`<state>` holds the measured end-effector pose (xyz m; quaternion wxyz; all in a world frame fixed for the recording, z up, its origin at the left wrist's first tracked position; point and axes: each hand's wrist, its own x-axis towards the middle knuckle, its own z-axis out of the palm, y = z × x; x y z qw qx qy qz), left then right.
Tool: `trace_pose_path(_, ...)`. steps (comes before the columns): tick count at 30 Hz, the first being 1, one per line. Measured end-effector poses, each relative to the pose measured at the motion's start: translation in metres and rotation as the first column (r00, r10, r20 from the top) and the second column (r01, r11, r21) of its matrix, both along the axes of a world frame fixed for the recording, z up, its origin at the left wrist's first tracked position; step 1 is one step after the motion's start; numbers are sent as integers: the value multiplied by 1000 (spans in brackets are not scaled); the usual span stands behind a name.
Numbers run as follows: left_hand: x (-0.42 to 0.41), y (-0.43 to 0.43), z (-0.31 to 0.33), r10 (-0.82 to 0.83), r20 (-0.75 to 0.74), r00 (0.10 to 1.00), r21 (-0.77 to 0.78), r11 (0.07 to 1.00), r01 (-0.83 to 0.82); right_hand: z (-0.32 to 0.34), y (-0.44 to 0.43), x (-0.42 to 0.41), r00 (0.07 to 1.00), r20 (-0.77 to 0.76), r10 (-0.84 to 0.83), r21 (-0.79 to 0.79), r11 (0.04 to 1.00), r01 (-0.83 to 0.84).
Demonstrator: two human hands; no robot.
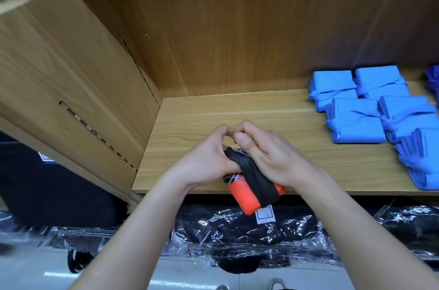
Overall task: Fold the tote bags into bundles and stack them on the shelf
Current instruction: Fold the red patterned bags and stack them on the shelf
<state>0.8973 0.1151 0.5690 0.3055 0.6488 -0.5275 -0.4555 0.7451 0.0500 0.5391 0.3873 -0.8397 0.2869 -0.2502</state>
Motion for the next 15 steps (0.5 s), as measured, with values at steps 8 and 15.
trace_pose_path(8,-3,6,-21,203,-146,968,-190,955,-229,2,-17,-6,994,75,-77,500,865,29)
trace_pose_path(15,6,5,-20,95,621,778,-350,922,167,1,-8,0,950,-96,-297,-6,955,298)
